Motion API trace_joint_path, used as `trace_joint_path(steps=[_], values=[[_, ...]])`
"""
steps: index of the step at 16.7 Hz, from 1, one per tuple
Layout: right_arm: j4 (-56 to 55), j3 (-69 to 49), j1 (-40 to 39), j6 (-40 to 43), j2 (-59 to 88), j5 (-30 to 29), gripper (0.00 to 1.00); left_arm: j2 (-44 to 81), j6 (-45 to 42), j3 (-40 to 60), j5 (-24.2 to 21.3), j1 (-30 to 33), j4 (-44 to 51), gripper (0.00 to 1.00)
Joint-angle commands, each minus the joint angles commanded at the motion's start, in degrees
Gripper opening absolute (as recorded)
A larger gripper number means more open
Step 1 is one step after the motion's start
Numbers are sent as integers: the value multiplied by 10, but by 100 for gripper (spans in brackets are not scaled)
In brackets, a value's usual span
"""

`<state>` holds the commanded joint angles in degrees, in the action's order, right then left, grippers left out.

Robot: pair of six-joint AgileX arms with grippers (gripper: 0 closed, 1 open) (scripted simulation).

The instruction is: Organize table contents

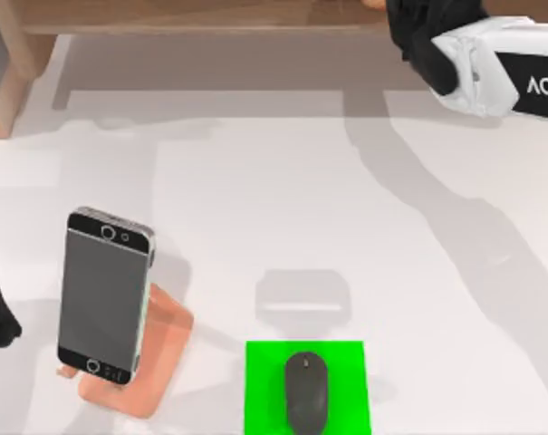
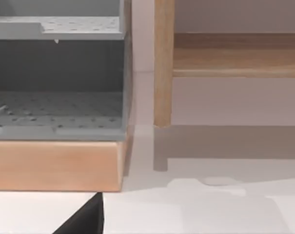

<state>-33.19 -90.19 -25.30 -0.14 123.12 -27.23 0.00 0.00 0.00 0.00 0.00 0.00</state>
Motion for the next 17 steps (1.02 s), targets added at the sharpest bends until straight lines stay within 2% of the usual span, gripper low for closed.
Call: trace_joint_path(steps=[1,14,17], values=[[0,0,0,0,0,0,0,0,0,0,0,0,0,100],[0,0,0,0,0,0,98,0,0,0,0,0,0,100],[0,0,0,0,0,0,100,0,0,0,0,0,0,100]])
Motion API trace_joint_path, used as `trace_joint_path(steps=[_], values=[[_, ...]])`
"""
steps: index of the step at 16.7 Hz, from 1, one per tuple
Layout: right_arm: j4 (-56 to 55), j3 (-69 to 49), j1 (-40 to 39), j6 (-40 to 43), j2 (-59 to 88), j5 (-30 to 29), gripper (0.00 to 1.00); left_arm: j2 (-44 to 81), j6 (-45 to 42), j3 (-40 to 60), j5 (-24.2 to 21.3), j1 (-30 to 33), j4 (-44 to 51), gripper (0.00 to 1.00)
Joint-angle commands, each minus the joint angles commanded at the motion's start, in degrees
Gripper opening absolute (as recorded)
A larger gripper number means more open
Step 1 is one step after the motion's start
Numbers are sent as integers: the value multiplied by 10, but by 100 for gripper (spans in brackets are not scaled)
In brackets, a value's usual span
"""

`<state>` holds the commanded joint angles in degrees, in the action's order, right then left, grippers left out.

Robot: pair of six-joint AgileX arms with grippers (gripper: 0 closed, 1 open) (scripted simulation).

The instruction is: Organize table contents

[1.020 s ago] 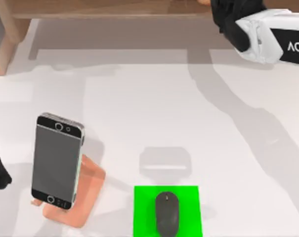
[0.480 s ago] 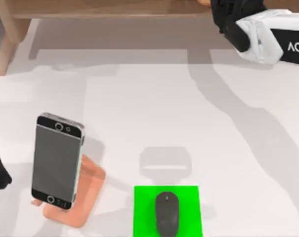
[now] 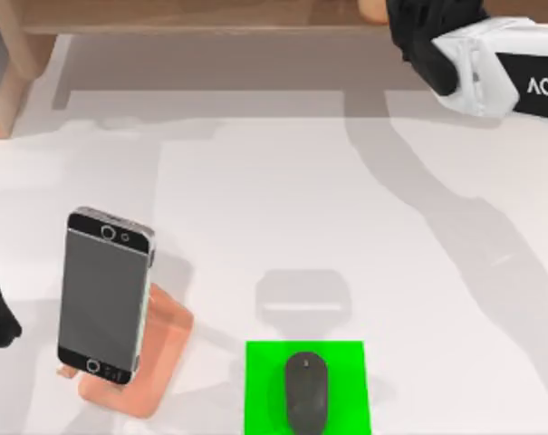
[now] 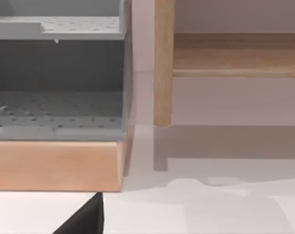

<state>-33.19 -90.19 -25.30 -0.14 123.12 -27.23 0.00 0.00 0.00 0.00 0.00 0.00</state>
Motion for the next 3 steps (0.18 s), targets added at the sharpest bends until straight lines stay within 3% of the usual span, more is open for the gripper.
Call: trace_joint_path(steps=[3], values=[[0,0,0,0,0,0,100,0,0,0,0,0,0,100]])
